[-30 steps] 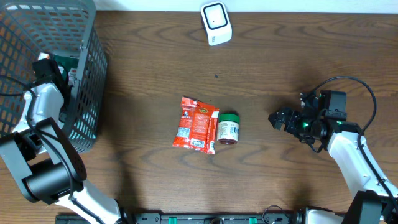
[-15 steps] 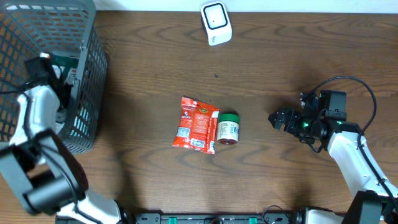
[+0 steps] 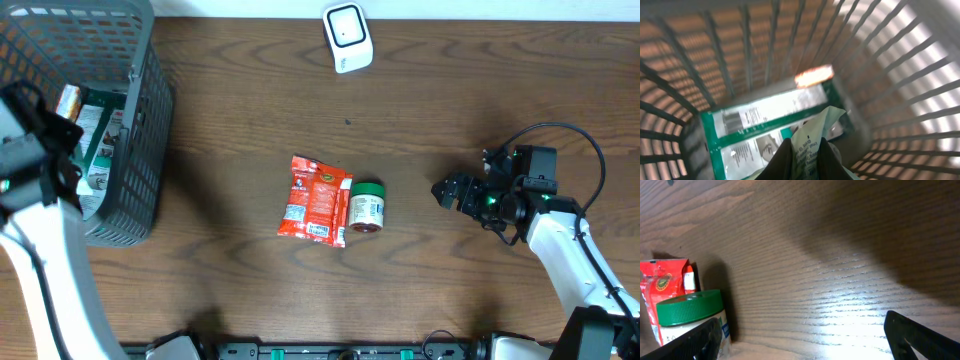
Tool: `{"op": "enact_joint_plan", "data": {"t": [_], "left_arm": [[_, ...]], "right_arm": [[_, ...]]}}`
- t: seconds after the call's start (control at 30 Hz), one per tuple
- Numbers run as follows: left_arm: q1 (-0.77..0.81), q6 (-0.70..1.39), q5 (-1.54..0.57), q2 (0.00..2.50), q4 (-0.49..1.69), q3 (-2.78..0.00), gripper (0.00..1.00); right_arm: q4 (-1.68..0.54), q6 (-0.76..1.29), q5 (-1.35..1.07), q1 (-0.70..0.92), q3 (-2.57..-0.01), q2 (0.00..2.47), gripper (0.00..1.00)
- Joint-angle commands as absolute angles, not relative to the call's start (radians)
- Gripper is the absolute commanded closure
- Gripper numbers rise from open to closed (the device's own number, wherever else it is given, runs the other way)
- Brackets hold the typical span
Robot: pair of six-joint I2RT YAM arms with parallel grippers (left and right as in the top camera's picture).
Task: Scan the item barcode
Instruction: 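Grasp the pale green wipes packet with the left gripper and lift it, then carry the green wipes packet left of the red packet and lower it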
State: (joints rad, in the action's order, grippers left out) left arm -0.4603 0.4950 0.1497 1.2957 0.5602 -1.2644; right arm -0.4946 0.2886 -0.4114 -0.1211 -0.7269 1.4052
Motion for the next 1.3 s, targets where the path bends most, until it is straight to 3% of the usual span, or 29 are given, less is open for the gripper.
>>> {"op": "enact_joint_plan", "data": {"t": [0.0,0.33,0.7,1.0,1.27], "left_arm": [[-0.451,0.503,0.187,1.137,0.553,-1.300,0.93],[-0.255,0.555,0.102,0.837,0.684,-1.300,0.93],[0.067,0.679,0.017,0.915,0.957,-1.194,0.92],[0.289,0.868,0.019,1.184,0.811,-0.999,0.93],[0.331,0.896,0.051,1.487,0.558,-0.971,0.93]], "right_arm": [[-0.494,0.299,-0.416,-0.130,-0.739,1.392,0.01],[-0.494,0.299,-0.416,-0.130,-0.739,1.392,0.01],[-0.494,0.299,-0.416,-0.130,-0.739,1.392,0.01],[-0.494,0.299,-0.416,-0.130,-0.739,1.392,0.01],[-0.494,0.299,-0.416,-0.130,-0.739,1.392,0.01]]}}
